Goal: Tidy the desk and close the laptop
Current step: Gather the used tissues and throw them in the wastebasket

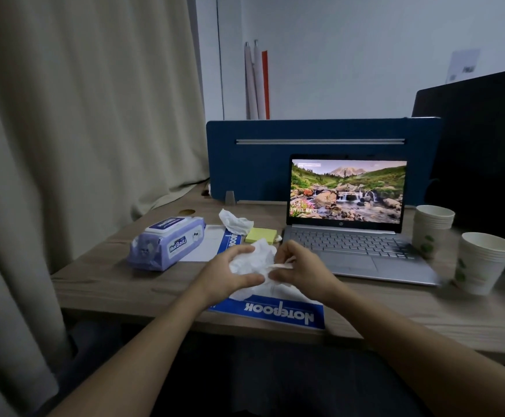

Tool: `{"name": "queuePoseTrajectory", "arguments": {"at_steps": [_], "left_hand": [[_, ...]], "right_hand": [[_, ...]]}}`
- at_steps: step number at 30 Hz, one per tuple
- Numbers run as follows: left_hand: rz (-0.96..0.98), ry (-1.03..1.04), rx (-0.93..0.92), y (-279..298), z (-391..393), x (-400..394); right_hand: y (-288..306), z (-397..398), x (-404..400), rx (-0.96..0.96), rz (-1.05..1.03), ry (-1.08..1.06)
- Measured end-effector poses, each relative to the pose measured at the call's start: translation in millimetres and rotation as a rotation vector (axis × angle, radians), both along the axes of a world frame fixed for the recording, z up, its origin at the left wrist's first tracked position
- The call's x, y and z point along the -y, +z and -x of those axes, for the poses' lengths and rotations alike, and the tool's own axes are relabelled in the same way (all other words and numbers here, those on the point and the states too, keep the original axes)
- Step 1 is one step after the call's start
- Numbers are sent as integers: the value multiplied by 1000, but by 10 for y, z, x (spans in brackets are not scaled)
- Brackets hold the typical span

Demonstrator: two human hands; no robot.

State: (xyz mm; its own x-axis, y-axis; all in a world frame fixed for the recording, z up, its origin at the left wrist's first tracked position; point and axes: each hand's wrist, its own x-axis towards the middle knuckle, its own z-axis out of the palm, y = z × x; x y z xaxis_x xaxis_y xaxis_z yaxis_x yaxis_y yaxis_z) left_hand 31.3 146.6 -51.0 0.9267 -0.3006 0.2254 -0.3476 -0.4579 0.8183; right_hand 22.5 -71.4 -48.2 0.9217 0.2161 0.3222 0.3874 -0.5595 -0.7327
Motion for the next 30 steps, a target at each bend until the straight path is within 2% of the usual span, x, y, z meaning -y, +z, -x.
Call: {"name": "queuePoseTrajectory", "arguments": {"at_steps": [5, 15, 20, 23, 30], "left_hand": [[62, -7, 6, -32, -57, 40], [168, 58, 77, -141, -257, -95], [206, 199, 106, -165, -451, -273], [277, 300, 131, -179, -627, -396], [287, 403, 164, -283, -1014, -461]], "right_hand": [[29, -107, -76, 0, -35, -74], [6, -348, -262, -6, 28, -13], [61, -575, -275, -46, -11, 0], [94, -810, -265, -10, 64, -75], [171, -1538, -382, 94, 179, -205]]}}
